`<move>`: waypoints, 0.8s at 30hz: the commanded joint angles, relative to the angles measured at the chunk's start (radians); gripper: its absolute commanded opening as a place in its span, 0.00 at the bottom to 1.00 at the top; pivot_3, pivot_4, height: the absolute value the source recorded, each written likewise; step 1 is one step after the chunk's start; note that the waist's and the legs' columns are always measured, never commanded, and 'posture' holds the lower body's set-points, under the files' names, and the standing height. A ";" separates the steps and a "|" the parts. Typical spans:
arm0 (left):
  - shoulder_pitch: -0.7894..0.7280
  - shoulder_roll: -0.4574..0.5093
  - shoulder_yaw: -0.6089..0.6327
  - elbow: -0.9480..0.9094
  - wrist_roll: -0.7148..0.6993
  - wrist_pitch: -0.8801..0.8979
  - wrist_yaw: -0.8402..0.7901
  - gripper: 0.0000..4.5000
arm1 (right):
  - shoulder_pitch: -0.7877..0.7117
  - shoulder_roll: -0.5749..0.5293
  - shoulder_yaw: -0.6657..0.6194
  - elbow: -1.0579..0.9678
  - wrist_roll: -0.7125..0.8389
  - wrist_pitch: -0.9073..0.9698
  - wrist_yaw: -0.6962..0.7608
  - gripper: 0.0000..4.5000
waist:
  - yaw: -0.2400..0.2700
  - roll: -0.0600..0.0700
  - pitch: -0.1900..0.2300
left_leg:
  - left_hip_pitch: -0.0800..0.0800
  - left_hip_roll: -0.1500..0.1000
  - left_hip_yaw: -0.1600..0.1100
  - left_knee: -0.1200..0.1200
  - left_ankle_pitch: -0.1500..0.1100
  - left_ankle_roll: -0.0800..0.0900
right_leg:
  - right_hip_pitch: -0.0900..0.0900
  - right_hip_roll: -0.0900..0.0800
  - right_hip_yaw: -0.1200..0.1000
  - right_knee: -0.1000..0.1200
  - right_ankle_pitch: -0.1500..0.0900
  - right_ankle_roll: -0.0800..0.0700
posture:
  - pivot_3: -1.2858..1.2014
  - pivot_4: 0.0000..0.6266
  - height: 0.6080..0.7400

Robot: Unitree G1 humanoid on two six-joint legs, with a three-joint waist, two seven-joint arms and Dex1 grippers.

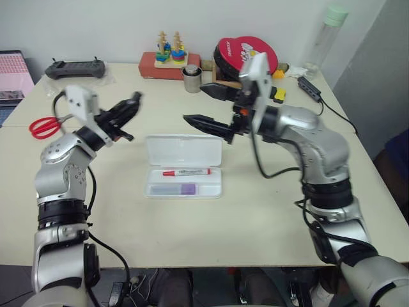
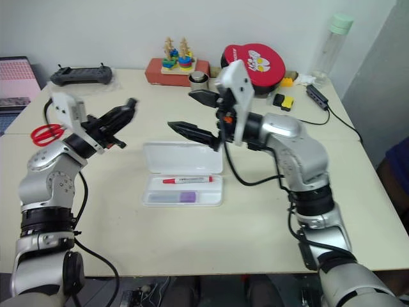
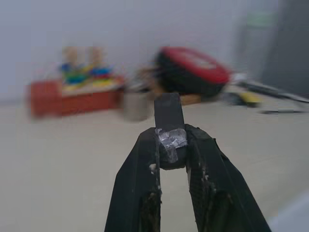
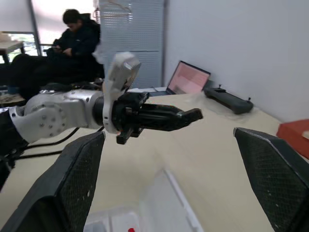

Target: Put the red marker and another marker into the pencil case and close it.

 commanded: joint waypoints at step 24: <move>0.013 -0.006 -0.524 0.061 0.363 -0.094 -0.300 0.10 | 0.246 -0.277 0.087 -0.263 -0.007 0.118 -0.001 1.00 | -0.011 0.002 0.001 | 0.002 0.004 0.003 0.002 0.004 0.006 | -0.002 0.008 0.007 0.001 0.001 0.005 | 0.52 0.24 1.00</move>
